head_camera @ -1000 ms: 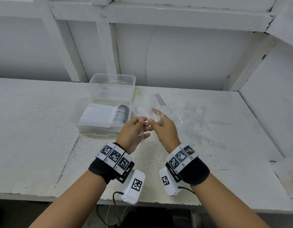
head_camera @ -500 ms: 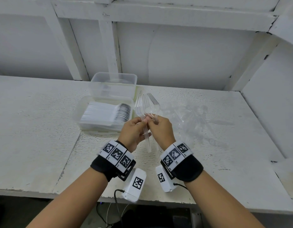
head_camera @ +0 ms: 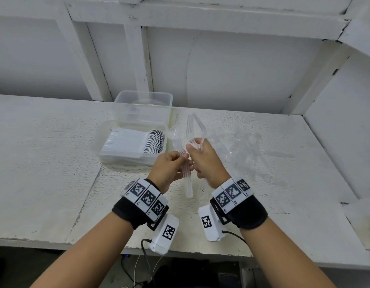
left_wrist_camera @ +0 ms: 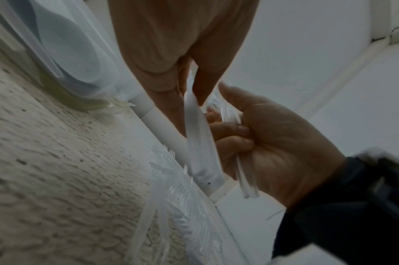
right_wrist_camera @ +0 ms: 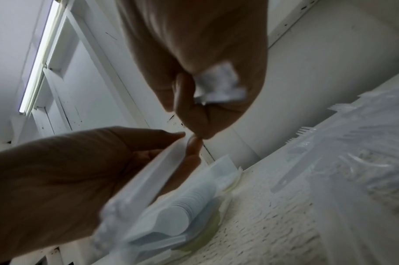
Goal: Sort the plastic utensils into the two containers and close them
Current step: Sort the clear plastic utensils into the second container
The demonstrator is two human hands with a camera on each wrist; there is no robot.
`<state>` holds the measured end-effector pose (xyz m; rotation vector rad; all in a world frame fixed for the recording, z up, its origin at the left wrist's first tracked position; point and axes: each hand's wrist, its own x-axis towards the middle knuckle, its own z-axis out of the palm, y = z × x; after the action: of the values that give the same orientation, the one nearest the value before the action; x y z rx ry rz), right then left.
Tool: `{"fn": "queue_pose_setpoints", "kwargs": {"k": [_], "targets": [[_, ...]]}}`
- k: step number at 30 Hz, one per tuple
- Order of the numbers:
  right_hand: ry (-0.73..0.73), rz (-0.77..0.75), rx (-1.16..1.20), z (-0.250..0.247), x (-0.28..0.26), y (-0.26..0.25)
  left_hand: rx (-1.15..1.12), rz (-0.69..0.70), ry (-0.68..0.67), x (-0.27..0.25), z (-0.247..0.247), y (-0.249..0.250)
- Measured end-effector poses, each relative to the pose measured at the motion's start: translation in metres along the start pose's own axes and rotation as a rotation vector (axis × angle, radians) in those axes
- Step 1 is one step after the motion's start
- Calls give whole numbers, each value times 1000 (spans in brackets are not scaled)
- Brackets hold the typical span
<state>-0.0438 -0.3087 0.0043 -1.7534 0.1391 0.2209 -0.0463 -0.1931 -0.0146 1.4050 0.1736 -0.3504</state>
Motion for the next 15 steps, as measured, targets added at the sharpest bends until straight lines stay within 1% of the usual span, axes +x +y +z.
{"fn": "queue_pose_setpoints", "kwargs": {"k": [3, 6, 10, 15], "targets": [[53, -20, 29, -3, -2, 2, -42, 4, 30, 0, 0, 2], [93, -114, -42, -4, -5, 6, -95, 0, 42, 0, 0, 3], [170, -190, -20, -1, -3, 14, -119, 8, 27, -1, 2, 5], [202, -268, -145, 3, 1, 19, -135, 15, 9, -3, 6, 7]]}}
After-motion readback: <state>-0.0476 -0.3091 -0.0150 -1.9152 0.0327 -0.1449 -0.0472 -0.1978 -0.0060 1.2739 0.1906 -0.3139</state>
